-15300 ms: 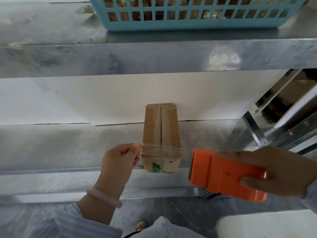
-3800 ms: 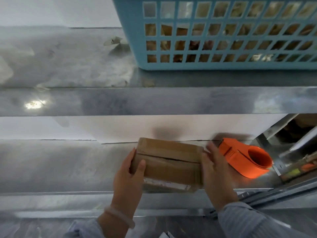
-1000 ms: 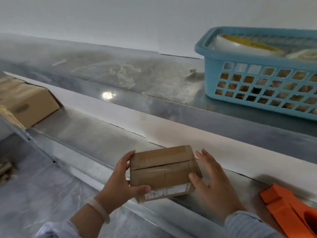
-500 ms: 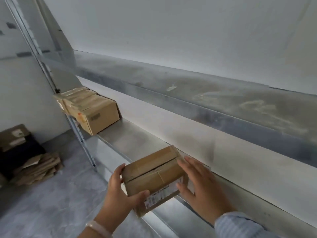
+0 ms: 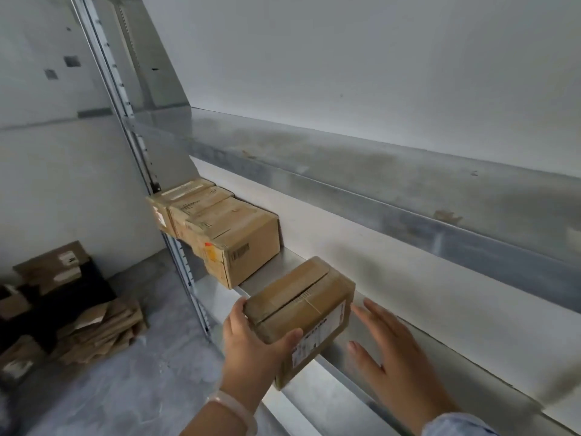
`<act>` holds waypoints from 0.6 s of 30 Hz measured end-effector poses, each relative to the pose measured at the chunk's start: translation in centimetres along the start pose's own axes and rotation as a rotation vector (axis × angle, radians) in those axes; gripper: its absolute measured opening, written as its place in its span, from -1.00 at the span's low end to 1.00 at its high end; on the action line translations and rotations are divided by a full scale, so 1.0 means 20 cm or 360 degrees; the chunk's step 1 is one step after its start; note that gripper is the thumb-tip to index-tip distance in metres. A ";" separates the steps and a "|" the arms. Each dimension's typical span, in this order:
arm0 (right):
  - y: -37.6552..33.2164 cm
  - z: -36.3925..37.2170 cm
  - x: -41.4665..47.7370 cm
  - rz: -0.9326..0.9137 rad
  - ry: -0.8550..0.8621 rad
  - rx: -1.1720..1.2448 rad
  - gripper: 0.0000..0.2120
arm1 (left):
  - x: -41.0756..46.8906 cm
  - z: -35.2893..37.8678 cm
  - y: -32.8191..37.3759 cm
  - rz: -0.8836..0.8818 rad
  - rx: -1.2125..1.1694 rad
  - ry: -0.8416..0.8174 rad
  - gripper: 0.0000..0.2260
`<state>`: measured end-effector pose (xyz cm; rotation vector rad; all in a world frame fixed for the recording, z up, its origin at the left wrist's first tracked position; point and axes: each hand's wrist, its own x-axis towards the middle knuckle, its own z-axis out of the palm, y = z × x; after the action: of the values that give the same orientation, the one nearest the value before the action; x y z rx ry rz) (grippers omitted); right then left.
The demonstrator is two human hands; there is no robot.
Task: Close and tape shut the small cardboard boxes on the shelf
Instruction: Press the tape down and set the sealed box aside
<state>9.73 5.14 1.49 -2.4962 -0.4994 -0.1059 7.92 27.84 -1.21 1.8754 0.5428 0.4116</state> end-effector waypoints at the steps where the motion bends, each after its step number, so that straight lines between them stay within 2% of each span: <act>1: -0.01 0.02 0.06 0.0019 -0.0003 0.0000 -0.25 | 0.09 0.02 0.00 -0.0018 0.0018 0.0016 0.07; 7: -0.07 0.13 0.43 -0.0013 -0.0087 -0.0019 -0.21 | 0.52 0.05 -0.04 -0.0140 0.0155 0.0112 0.10; 11: -0.10 0.19 0.63 -0.0045 -0.0102 -0.0015 -0.34 | 0.70 0.07 -0.06 -0.0150 0.0233 0.0119 0.09; 15: -0.13 0.25 0.75 -0.0026 -0.0131 -0.0007 -0.33 | 0.82 0.09 -0.09 -0.0314 0.0185 0.0113 0.11; 18: -0.16 0.28 0.77 0.0015 -0.0154 -0.0043 -0.30 | 0.88 0.08 -0.13 -0.0444 0.0091 0.0009 0.16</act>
<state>22.54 15.85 1.36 -2.5391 -0.5288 0.0117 22.91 37.05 -3.64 1.8203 0.8150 0.2185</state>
